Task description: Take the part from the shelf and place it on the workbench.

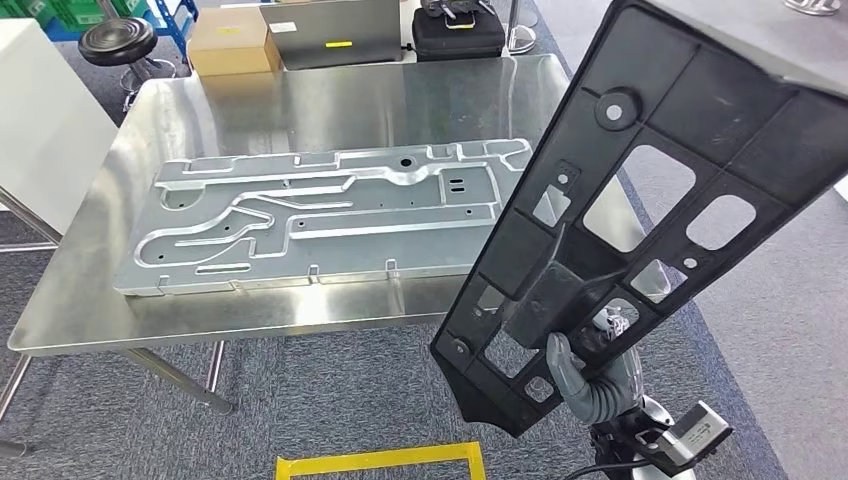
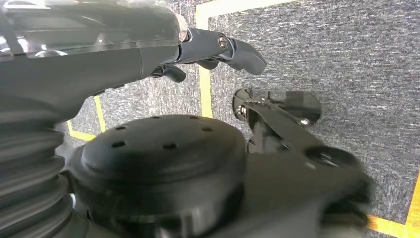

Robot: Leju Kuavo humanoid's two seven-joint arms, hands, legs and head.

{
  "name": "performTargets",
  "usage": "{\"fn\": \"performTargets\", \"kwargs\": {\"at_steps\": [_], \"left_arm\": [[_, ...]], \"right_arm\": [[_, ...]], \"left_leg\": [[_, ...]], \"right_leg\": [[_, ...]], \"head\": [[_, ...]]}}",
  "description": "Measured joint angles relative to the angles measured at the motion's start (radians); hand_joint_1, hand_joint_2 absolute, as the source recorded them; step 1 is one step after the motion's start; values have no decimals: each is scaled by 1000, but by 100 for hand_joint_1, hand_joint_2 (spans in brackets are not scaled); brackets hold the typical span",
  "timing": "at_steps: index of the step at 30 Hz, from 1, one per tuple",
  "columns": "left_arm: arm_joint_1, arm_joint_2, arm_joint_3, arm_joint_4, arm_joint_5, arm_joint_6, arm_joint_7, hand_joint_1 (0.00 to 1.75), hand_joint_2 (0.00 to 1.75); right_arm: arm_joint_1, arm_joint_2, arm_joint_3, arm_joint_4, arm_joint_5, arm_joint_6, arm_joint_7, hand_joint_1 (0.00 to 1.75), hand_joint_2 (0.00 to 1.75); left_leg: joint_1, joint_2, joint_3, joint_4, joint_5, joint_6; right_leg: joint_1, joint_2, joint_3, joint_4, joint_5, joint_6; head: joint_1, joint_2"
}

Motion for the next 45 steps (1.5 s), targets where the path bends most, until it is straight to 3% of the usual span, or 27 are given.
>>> {"fn": "performTargets", "kwargs": {"at_steps": [1, 3, 5, 8, 10, 13, 14, 15, 16, 17, 19, 20, 22, 25, 26, 28, 29, 30, 31, 32, 33, 35, 40, 42, 44, 45], "left_arm": [[1, 0, 0, 0, 0, 0, 0, 0, 175], [2, 1, 0, 0, 0, 0, 0, 0, 175], [2, 2, 0, 0, 2, 1, 0, 0, 175], [3, 2, 0, 0, 2, 3, -3, 0, 175], [2, 1, 0, 0, 2, -1, -19, 0, 175], [0, 1, 0, 0, 1, -18, -55, 0, 175], [0, 0, 0, 0, 1, -23, -63, 0, 175], [-1, 0, -1, 0, 0, -25, -68, 0, 175], [-1, 0, -1, 0, 0, -27, -71, 0, 175], [-1, 0, -2, 0, 0, -27, -72, 0, 175], [-1, 0, -3, 0, 0, -28, -73, 0, 175], [-1, 0, -3, 0, -1, -28, -73, 0, 175], [-1, 0, -7, 0, -10, -32, -75, 0, 175], [-15, 0, -22, 0, -35, -48, -79, 0, 175], [-23, 0, -29, 0, -40, -54, -77, 0, 175], [-39, 1, -40, 0, -38, -61, -66, 0, 175], [-46, 1, -43, 0, -33, -60, -62, 0, 175], [-53, 1, -46, 0, -25, -52, -64, 0, 175], [-59, 1, -47, 0, -14, -39, -74, 0, 175], [-64, 1, -47, 0, -6, -24, -92, 0, 175], [-68, 1, -47, 0, -2, -9, -114, 0, 175], [-70, 1, -48, 0, -8, 22, -164, 0, 175], [-63, -7, -60, 0, -46, 195, -263, 0, 175], [-61, -10, -65, 0, -52, 221, -273, 0, 175], [-60, -13, -71, 0, -49, 190, -271, 0, 175], [-58, -14, -72, 0, -42, 160, -269, 0, 175]], "right_arm": [[0, 0, 0, 1, 0, 0, 0, 175, 175], [-2, 0, 0, 4, -1, 1, 0, 175, 175], [-6, 0, 0, 8, -2, 2, 0, 175, 175], [-11, 0, 0, 11, -5, 5, 0, 175, 175], [-22, -1, 0, 14, -2, 9, -1, 175, 175], [-75, -15, -2, 37, 46, 10, 3, 175, 175], [-99, -22, -3, 51, 62, 8, 7, 175, 175], [-121, -30, -6, 65, 73, 7, 12, 175, 175], [-140, -37, -9, 78, 77, 7, 16, 175, 175], [-155, -43, -12, 87, 79, 6, 18, 175, 175], [-179, -51, -16, 99, 85, 3, 18, 175, 175], [-190, -53, -16, 104, 92, -1, 19, 175, 175], [-236, -62, -14, 125, 145, -26, 34, 175, 175], [-450, -94, 14, 249, 407, -163, 129, 175, 175], [-563, -103, 45, 336, 566, -236, 187, 175, 175], [-825, -101, 144, 575, 935, -343, 329, 175, 175], [-954, -86, 210, 724, 1123, -357, 410, 175, 175], [-1064, -66, 279, 863, 1272, -348, 479, 175, 175], [-1147, -44, 349, 989, 1386, -337, 536, 175, 175], [-1200, -23, 411, 1087, 1445, -341, 573, 175, 175], [-1230, -2, 462, 1163, 1466, -358, 597, 175, 175], [-1261, 40, 527, 1291, 1439, -403, 635, 175, 175], [-1289, 96, 587, 1459, 1412, -449, 669, 175, 175], [-1307, 103, 600, 1498, 1413, -451, 667, 175, 175], [-1321, 105, 612, 1534, 1413, -452, 659, 175, 175], [-1322, 107, 617, 1550, 1415, -453, 652, 175, 175]], "left_leg": [[0, 0, -14, 18, 2, -1], [-1, 0, 18, -103, 98, 7], [-4, 0, 74, -257, 188, 19], [-4, -1, 79, -270, 184, 33], [1, 0, 87, -280, 185, 43], [2, 4, 92, -283, 181, 51], [2, 5, 94, -283, 179, 52], [2, 5, 97, -283, 177, 52], [2, 3, 101, -283, 175, 51], [3, 1, 107, -282, 171, 48], [0, -3, 113, -280, 164, 40], [-1, -4, 114, -278, 161, 35], [-2, -3, 109, -278, 160, 24], [-1, 1, 92, -243, 138, 5], [-1, 0, 68, -194, 113, 1], [0, 0, -10, -51, 55, -5], [0, 0, -45, 7, 40, -6], [0, 0, -66, 34, 45, -6], [0, 0, -66, 17, 70, -4], [-1, 0, -45, -40, 111, 1], [-2, 0, -14, -118, 157, 8], [-6, 0, 38, -236, 210, 20], [-2, -2, 53, -278, 215, 36], [1, -1, 58, -284, 215, 42], [1, 0, 59, -284, 212, 46], [0, 1, 61, -283, 209, 47]], "right_leg": [[0, 0, 2, 0, -2, 0], [3, 2, 23, 2, -20, 6], [5, 4, 40, 4, -37, 16], [4, 4, 41, 5, -43, 32], [3, 3, 21, 51, -72, 43], [-3, 2, -86, 241, -148, 55], [-5, 2, -116, 285, -153, 57], [-8, 2, -128, 292, -137, 59], [-10, 1, -118, 257, -101, 59], [-12, 1, -90, 188, -55, 59], [-11, 1, -34, 59, 2, 54], [-8, 2, -21, 26, 12, 50], [-5, 6, -22, 16, 10, 40], [-10, 14, -27, 12, 17, 20], [-11, 15, -29, 10, 20, 13], [-9, 19, -36, 11, 25, 4], [-8, 21, -38, 12, 27, 3], [-6, 22, -38, 12, 28, 2], [-3, 20, -35, 13, 27, 3], [1, 16, -31, 14, 24, 3], [4, 9, -26, 14, 21, 4], [11, -4, -25, 15, 16, 8], [14, -12, -33, 26, 1, 30], [10, -9, -76, 107, -40, 41], [6, -8, -151, 237, -84, 49], [4, -8, -179, 279, -87, 50]], "head": [[0, 0], [0, 0], [0, 0], [0, 0], [0, 0], [0, 0], [0, 0], [0, 0], [0, 0], [0, 0], [0, 0], [0, 0], [0, 0], [0, 0], [0, 0], [0, 0], [0, 0], [0, 0], [0, 0], [0, 0], [0, 0], [0, 0], [0, 0], [0, 0], [0, 0], [0, 0]]}}
